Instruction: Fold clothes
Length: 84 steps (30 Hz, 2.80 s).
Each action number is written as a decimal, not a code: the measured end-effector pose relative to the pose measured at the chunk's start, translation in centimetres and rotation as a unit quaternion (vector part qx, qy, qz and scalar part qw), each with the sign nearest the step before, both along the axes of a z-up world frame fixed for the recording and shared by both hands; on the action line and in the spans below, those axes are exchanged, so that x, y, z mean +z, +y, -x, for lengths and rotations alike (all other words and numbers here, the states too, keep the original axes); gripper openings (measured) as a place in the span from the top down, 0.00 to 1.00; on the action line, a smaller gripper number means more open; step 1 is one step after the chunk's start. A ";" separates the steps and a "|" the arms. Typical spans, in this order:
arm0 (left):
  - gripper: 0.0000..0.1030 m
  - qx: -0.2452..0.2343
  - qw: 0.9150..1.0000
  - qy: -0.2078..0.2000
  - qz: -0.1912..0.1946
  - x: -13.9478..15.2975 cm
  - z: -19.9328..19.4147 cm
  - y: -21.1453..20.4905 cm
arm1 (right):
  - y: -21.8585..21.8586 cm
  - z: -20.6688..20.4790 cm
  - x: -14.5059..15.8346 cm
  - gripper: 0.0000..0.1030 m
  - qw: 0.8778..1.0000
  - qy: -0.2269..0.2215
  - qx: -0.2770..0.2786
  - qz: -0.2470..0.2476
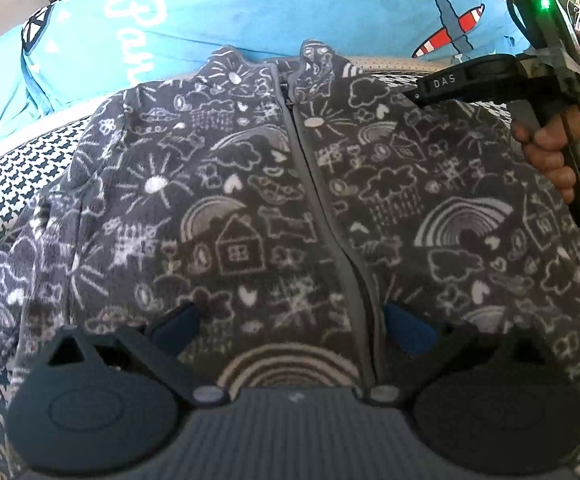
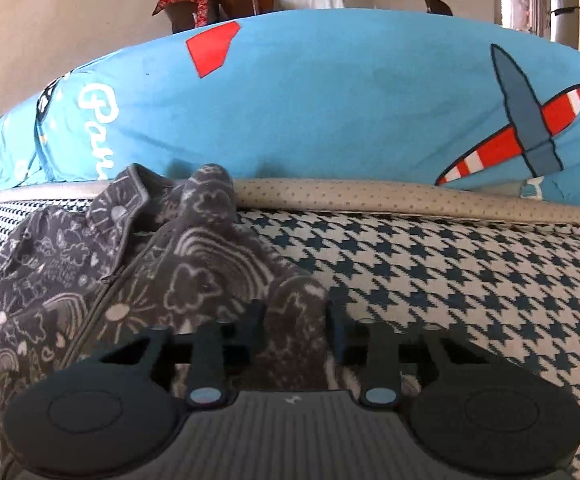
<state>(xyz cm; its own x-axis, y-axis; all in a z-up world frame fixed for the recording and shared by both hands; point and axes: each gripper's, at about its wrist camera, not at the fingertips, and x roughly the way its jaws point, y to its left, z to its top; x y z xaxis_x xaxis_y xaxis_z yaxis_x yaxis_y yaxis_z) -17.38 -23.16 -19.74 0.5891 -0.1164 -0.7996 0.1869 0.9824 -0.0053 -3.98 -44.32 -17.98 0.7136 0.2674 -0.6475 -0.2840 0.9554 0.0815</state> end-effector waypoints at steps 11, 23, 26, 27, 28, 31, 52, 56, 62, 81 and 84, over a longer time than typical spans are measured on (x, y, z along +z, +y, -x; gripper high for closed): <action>0.00 0.005 1.000 -0.012 0.002 0.6 -0.1 -0.9 | -1.6 -0.1 2.0 0.92 0.995 -0.052 -0.082 -0.007; 0.00 -0.015 1.000 0.000 -0.011 -0.6 0.0 -2.8 | -3.0 -1.5 0.8 0.85 0.995 -0.006 -0.096 -0.038; 0.00 -0.015 1.000 -0.001 -0.011 -0.5 0.1 -2.8 | -3.5 -0.3 2.1 0.79 0.995 -0.013 -0.088 -0.040; 0.00 -0.014 1.000 -0.001 -0.011 -0.6 0.3 -2.9 | -3.8 0.3 2.6 0.79 0.995 -0.016 -0.086 -0.037; 0.00 -0.015 1.000 -0.002 -0.012 -0.7 0.3 -3.0 | -4.2 0.8 3.1 0.78 0.996 -0.019 -0.085 -0.034; 0.00 -0.017 1.000 -0.006 -0.018 -0.6 0.2 -3.4 | -5.6 2.5 4.2 0.70 0.996 -0.021 -0.080 -0.029; 0.00 -0.019 1.000 -0.014 -0.019 -0.4 0.4 -3.3 | -4.3 6.9 -0.1 0.39 0.998 0.014 -0.045 0.040; 0.00 -0.019 1.000 -0.011 -0.018 -0.3 0.4 -3.2 | -4.4 6.7 0.1 0.75 0.998 0.012 -0.048 0.025; 0.00 -0.019 1.000 -0.008 -0.015 0.0 0.5 -3.3 | -5.4 7.1 1.4 0.96 0.994 -0.021 -0.104 0.024; 0.00 -0.107 0.992 -0.047 -0.048 0.7 5.2 -6.9 | -9.1 8.5 1.9 0.88 0.981 0.028 -0.188 -0.027; 0.00 -0.110 0.991 -0.054 -0.053 0.9 5.9 -7.2 | -8.1 10.3 3.1 0.80 0.984 0.033 -0.168 -0.047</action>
